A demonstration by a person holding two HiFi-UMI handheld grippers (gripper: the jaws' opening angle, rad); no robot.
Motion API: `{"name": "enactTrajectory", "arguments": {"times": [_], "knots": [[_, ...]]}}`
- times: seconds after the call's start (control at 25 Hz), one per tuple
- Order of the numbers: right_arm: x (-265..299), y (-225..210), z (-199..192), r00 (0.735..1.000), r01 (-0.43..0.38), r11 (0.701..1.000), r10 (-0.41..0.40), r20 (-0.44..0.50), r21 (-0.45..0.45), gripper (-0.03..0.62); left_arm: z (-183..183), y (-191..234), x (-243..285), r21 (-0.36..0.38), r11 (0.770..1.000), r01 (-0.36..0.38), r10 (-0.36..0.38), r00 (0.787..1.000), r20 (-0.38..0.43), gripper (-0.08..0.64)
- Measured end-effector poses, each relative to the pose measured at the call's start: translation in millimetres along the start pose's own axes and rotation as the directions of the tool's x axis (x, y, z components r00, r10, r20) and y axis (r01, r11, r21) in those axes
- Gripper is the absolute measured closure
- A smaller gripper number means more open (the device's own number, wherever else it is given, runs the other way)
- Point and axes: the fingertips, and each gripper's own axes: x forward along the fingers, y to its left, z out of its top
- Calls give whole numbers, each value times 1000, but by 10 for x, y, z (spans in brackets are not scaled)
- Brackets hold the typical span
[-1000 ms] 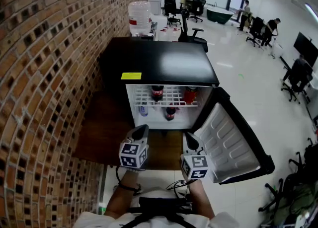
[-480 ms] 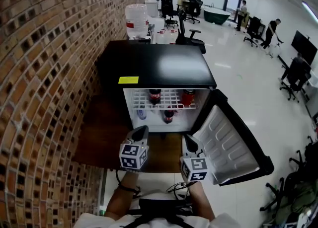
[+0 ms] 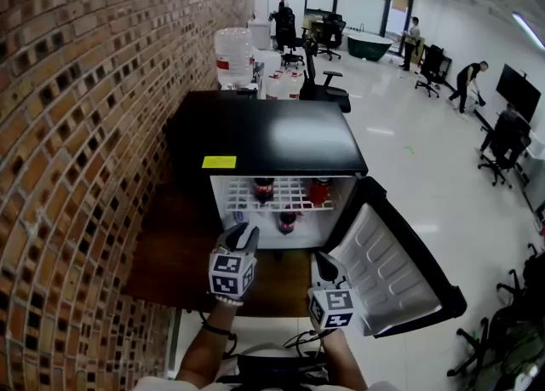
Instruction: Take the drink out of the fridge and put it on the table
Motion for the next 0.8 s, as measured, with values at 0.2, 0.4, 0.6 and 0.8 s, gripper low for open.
{"name": "enactTrajectory", "arguments": {"times": [0.2, 0.4, 0.6, 0.8], "knots": [[30, -65, 36, 1000, 5, 1000, -5, 12, -6, 581, 144, 23, 221, 36, 999, -10, 10, 1000, 10, 333], [16, -183, 19, 1000, 23, 1000, -23, 13, -1, 581, 250, 82, 435, 37, 999, -24, 23, 999, 23, 228], [1, -268, 3, 999, 33, 999, -33, 11, 9, 581, 272, 126, 674, 37, 999, -24, 23, 1000, 20, 146], [-28, -315, -3, 999, 35, 999, -35, 14, -2, 581, 277, 171, 908, 27, 999, -25, 25, 1000, 15, 106]]}}
